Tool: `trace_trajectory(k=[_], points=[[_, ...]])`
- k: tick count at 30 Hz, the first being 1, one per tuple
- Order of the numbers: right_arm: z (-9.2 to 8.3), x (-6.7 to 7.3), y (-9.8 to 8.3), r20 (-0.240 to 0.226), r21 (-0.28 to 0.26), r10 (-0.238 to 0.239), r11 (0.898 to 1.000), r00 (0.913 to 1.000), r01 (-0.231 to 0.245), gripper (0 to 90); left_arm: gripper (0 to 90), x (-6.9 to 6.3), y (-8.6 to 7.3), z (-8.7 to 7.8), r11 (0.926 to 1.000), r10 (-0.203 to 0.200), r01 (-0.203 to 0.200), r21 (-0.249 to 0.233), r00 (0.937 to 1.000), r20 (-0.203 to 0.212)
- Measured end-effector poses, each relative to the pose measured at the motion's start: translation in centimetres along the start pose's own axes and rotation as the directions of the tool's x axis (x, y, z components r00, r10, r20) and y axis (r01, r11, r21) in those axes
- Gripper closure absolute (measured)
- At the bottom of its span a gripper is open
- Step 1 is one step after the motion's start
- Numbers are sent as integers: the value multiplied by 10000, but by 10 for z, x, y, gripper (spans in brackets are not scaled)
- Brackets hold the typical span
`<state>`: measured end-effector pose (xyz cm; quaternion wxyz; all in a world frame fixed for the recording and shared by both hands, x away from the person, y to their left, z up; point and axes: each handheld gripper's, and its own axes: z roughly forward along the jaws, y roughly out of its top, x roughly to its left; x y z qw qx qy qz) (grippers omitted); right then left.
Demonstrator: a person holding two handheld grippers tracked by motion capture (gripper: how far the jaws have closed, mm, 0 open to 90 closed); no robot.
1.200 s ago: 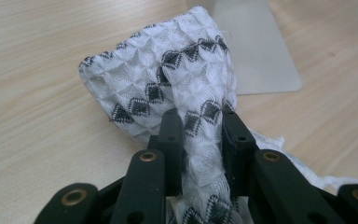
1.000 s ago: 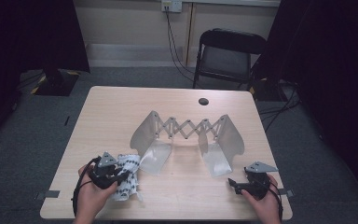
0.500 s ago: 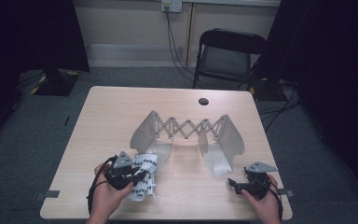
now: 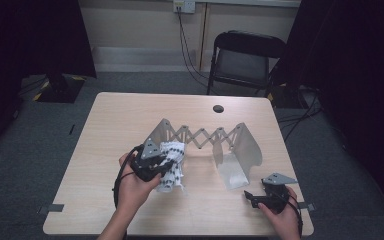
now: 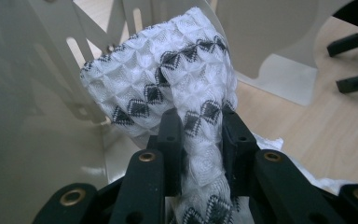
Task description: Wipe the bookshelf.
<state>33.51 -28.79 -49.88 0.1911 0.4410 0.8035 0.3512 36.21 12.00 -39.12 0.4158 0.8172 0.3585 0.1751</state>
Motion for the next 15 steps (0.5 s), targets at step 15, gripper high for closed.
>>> trace_trajectory(k=[15], points=[[0, 0, 0, -21, -9, -42, 10000, 10000, 42, 143, 724, 4, -19, 40, 9982, -54, 49, 601, 9999, 85]])
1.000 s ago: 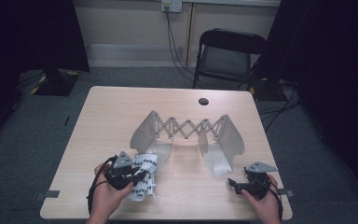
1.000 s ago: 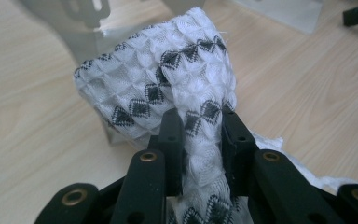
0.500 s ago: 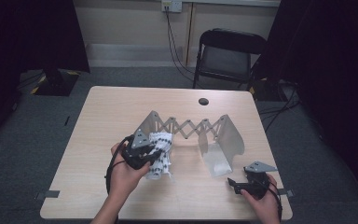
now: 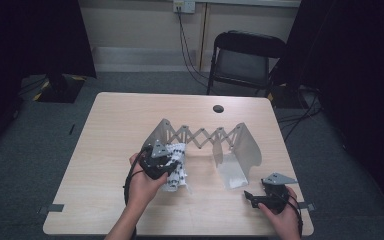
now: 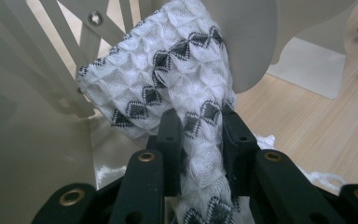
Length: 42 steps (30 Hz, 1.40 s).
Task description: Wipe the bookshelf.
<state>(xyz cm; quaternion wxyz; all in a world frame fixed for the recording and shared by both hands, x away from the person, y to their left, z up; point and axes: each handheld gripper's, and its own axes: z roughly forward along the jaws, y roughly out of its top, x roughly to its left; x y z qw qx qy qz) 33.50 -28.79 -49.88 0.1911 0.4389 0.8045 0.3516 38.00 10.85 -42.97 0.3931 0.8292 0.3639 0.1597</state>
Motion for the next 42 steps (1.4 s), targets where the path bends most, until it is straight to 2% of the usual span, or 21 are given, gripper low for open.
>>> trace_trajectory(k=[3, 6, 9, 11, 16, 20, 21, 23, 25, 27, 28, 31, 35, 39, 41, 42], points=[[0, 0, 0, -8, -3, -4, 10000, 10000, 4, 143, 724, 1, -4, 6, 9997, 21, -20, 248, 10000, -22], [0, 0, 0, -14, 1, -10, 10000, 10000, 10, 143, 724, 1, -9, 11, 9988, -248, 247, 421, 9997, 23], [0, 0, 0, -13, 1, -11, 10000, 10000, 11, 143, 725, 0, -13, 17, 9985, -183, 185, 523, 9998, -49], [0, 0, 0, -11, -4, -13, 10000, 10000, 13, 143, 726, 0, -17, 21, 9977, -277, 276, 616, 9996, 6], [0, 0, 0, -40, -12, -43, 10000, 10000, 43, 143, 726, 1, -26, 29, 9940, -399, 391, 1024, 9992, 59], [0, 0, 0, -55, -2, -49, 10000, 10000, 49, 143, 727, -1, -30, 32, 9941, -505, 496, 967, 9987, 69], [0, 0, 0, -49, -8, -46, 10000, 10000, 46, 143, 727, -1, -30, 32, 9938, -398, 391, 1036, 9992, 50], [0, 0, 0, -46, -9, -48, 10000, 10000, 48, 143, 727, -2, -30, 31, 9940, -567, 558, 941, 9984, 67], [0, 0, 0, -55, 1, -52, 10000, 10000, 52, 143, 727, -1, -27, 27, 9939, -517, 516, 976, 9987, -18], [0, 0, 0, -58, 0, -55, 10000, 10000, 55, 143, 727, 1, -22, 19, 9953, -534, 538, 799, 9985, -80], [0, 0, 0, -48, -14, -55, 10000, 10000, 55, 143, 727, 2, -19, 14, 9952, -665, 672, 706, 9977, -128], [0, 0, 0, -60, -5, -60, 10000, 10000, 60, 143, 726, 5, -4, -2, 9985, -387, 399, 364, 9987, -329], [0, 0, 0, -60, -1, -55, 10000, 10000, 55, 143, 726, 3, 20, -18, 9998, -139, 134, -116, 9991, -402], [0, 0, 0, -62, -1, -54, 10000, 10000, 54, 143, 724, 2, 38, -22, 9992, 238, -257, -302, 9979, -594], [0, 0, 0, -63, 3, -57, 10000, 10000, 57, 143, 723, 3, 44, -19, 9993, 238, -253, -259, 9981, -566], [0, 0, 0, -54, -9, -54, 10000, 10000, 54, 143, 723, 4, 45, -17, 9995, 89, -105, -312, 9986, -516]])
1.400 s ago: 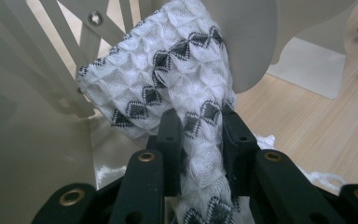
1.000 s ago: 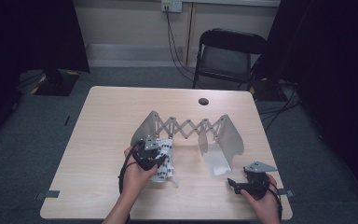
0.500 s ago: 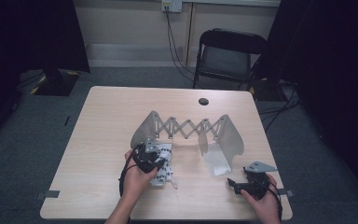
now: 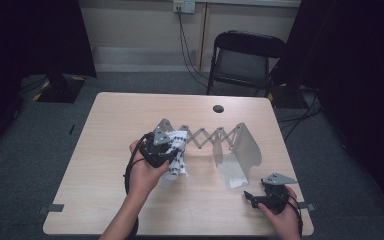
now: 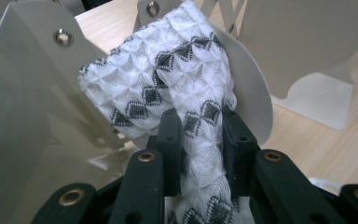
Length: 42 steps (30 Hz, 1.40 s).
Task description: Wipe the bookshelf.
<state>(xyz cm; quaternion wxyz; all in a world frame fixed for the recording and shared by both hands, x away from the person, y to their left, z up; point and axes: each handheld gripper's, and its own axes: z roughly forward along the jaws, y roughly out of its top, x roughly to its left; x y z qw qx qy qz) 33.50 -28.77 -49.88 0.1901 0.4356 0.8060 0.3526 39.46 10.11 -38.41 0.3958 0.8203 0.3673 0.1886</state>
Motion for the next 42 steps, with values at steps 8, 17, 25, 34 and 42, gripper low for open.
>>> trace_trajectory(k=[8, 17, 25, 34, 42], points=[[0, 0, 0, -14, -4, -10, 10000, 10000, 10, 142, 722, 2, -9, 21, 9991, -119, 120, 396, 9999, -20], [0, 0, 0, -31, -10, -31, 10000, 10000, 31, 142, 722, -3, -23, 38, 9966, -103, 103, 823, 9999, -9], [0, 0, 0, -29, -7, -23, 10000, 10000, 23, 142, 722, -3, -38, 50, 9931, -210, 211, 1158, 9998, -13], [0, 0, 0, -51, 4, -16, 10000, 10000, 16, 142, 724, -5, -53, 61, 9855, -371, 363, 1656, 9993, 22], [0, 1, 0, -50, 4, -16, 10000, 10000, 16, 142, 725, -4, -52, 51, 9882, -490, 492, 1451, 9988, -52]])
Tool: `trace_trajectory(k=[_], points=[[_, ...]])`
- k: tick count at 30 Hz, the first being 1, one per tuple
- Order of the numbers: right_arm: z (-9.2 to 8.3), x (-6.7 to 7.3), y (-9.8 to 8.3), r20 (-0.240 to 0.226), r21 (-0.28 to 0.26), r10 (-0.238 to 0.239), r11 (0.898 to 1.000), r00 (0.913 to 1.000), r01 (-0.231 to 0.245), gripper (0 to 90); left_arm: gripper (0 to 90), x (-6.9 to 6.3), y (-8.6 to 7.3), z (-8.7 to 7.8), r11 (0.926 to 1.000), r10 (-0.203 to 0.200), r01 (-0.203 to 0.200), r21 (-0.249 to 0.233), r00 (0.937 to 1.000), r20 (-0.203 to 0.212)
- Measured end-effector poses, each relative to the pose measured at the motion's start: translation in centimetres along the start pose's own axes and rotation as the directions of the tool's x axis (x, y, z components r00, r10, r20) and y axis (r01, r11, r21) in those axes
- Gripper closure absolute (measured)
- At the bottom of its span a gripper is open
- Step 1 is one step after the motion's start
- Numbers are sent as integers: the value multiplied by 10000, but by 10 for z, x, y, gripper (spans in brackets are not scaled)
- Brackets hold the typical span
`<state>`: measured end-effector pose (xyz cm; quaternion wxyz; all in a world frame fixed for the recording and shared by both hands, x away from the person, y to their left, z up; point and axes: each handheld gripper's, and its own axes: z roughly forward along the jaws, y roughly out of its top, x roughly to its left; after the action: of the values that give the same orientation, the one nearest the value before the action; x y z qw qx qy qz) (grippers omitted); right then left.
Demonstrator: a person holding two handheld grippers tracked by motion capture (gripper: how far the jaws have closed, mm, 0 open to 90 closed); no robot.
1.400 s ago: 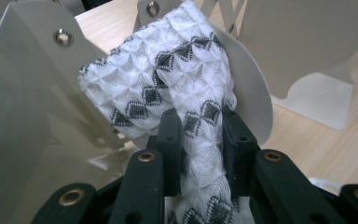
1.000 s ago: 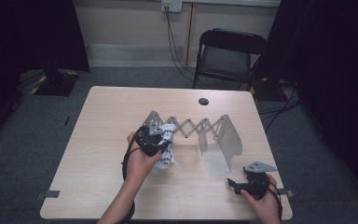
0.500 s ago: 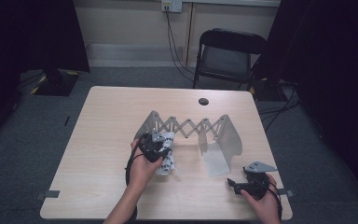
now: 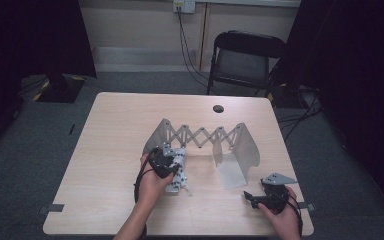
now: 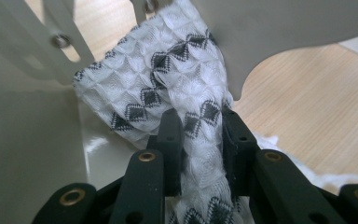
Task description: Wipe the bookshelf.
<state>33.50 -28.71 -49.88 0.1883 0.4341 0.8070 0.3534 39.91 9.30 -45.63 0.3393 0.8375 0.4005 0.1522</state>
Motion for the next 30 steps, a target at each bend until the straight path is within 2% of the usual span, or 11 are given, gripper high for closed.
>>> trace_trajectory(k=[5, 6, 7, 8, 10, 11, 17, 22, 30], points=[[0, 0, 0, 0, 2, -1, 10000, 10000, 1, 142, 726, -1, 17, -28, 9988, 175, -189, -457, 9993, -316], [0, 0, 0, 0, -1, 0, 10000, 10000, 0, 142, 725, -2, 23, -34, 9972, 116, -141, -729, 9993, -349], [0, 0, 0, -1, 0, 0, 10000, 10000, 0, 142, 725, -2, 28, -39, 9965, 194, -228, -807, 9989, -422], [0, 0, 0, 0, 0, 4, 10000, 10000, -4, 142, 725, -3, 32, -43, 9955, 143, -177, -935, 9992, -369], [0, 0, 0, 1, 1, 2, 10000, 10000, -2, 142, 724, -4, 41, -48, 9944, 302, -350, -992, 9983, -493], [0, 0, 0, -4, -4, -4, 10000, 10000, 4, 142, 723, -5, 46, -49, 9934, 246, -306, -1109, 9982, -550], [0, 0, 0, -7, 4, -5, 10000, 10000, 5, 142, 723, -3, 54, -39, 9952, 60, -125, -974, 9978, -664], [0, 0, 0, -17, 1, -16, 10000, 10000, 16, 142, 723, -5, 50, -29, 9970, 77, -141, -764, 9964, -845], [0, 0, 0, -34, 11, -26, 10000, 10000, 26, 142, 724, -6, 37, -15, 9981, -150, 105, -602, 9971, -741]])
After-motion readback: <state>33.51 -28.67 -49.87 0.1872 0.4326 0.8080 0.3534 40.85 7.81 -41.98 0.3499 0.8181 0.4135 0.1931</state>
